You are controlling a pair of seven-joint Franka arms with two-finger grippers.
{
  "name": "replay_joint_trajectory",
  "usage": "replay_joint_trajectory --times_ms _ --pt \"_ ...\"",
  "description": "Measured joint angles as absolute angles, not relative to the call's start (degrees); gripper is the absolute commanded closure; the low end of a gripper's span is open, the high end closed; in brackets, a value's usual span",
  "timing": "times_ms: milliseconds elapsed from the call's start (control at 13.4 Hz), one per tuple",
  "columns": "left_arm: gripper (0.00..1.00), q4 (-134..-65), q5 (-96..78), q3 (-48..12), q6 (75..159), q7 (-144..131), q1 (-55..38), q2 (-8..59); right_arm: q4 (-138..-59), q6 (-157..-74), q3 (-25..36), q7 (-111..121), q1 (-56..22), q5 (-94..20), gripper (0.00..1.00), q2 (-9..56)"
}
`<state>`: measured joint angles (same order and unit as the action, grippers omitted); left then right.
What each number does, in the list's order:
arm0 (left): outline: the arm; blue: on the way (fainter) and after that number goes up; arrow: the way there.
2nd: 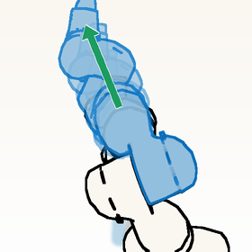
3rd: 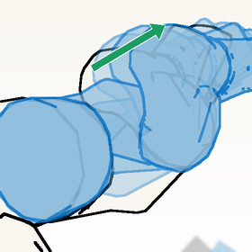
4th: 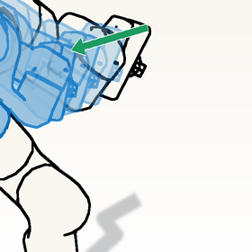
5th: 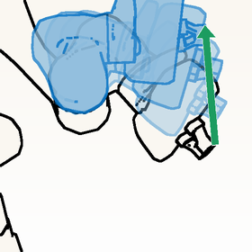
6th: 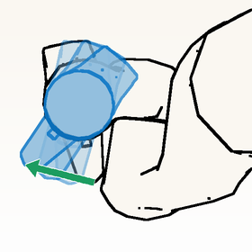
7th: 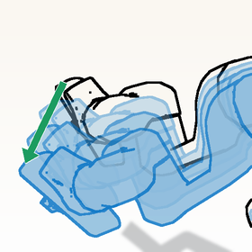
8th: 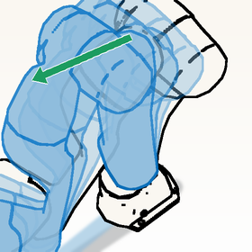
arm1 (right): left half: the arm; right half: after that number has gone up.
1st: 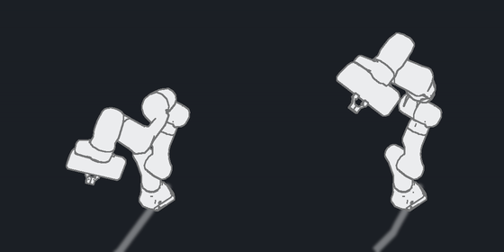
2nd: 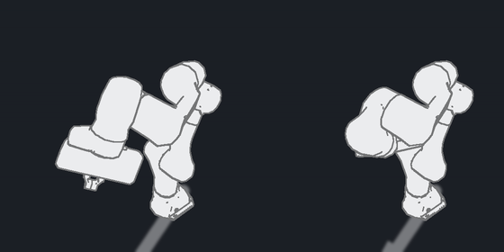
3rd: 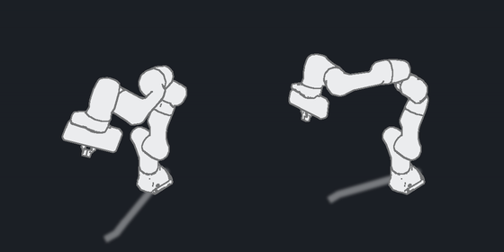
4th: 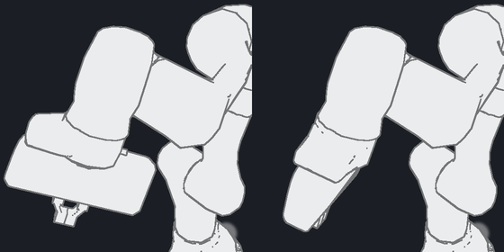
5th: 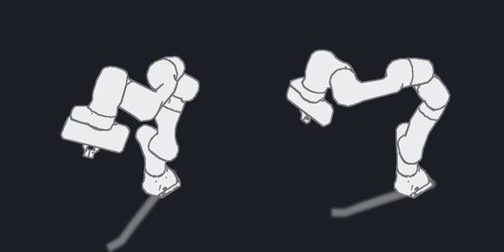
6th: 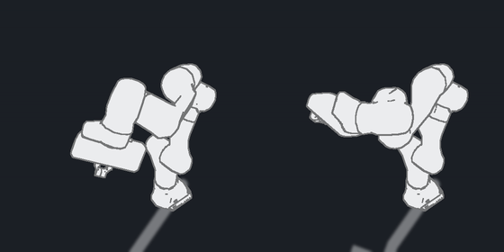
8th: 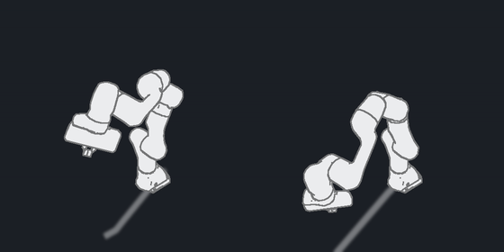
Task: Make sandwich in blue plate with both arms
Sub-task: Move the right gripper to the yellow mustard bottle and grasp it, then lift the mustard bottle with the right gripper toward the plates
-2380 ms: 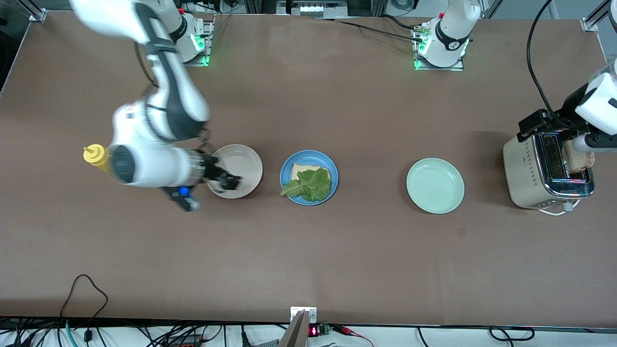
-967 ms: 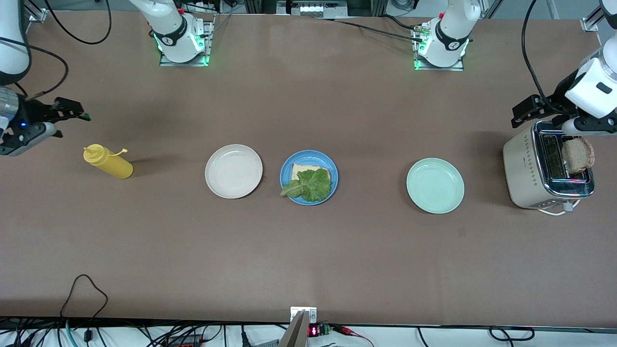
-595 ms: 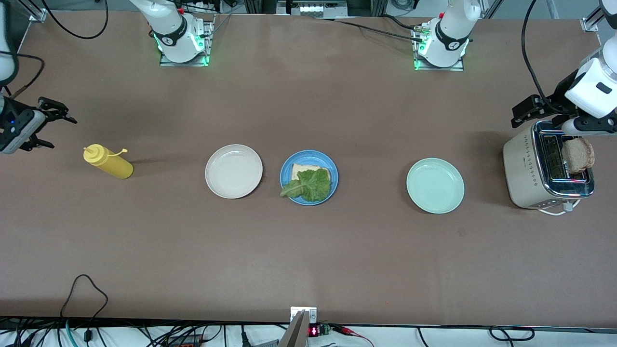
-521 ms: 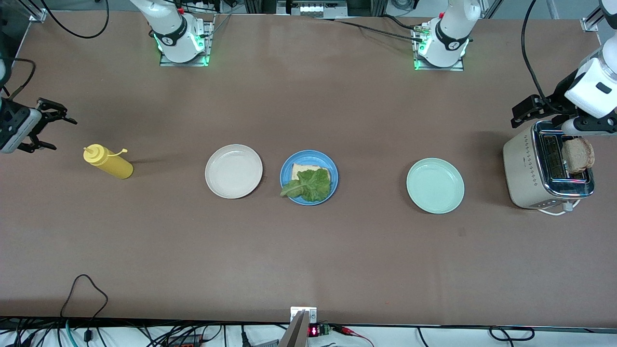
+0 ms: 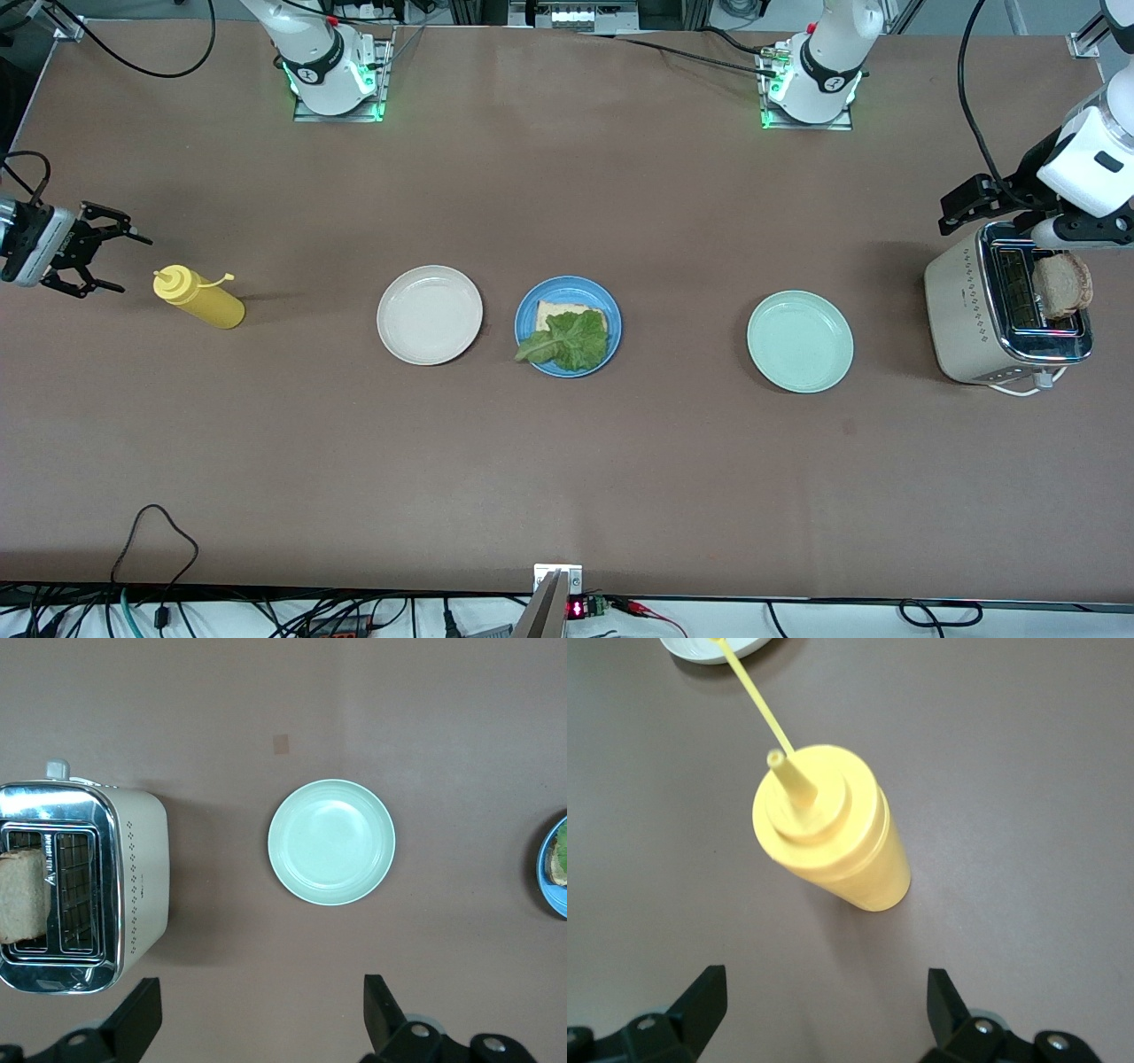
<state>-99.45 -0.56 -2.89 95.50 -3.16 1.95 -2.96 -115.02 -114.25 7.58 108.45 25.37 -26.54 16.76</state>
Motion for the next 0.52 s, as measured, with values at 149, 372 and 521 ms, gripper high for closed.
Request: replay_joint_trajectory --times_ms 149,372,521 --pt "0.0 -99.5 -0.6 -2.9 95.5 -3.2 2.0 -3.0 -115.0 -114.3 7.1 113.3 27.0 -29.4 0.0 18.7" --pt "0.0 -99.5 -0.6 -3.0 95.5 -3.3 1.9 -3.0 -114.7 -114.4 5.9 121.3 29.8 -34.5 0.0 23.0" --pt "0.0 -99.6 -0.6 -3.0 95.5 -3.3 1.9 -3.0 -114.5 -114.4 5.8 125.0 30.7 -37.6 0.0 25.6"
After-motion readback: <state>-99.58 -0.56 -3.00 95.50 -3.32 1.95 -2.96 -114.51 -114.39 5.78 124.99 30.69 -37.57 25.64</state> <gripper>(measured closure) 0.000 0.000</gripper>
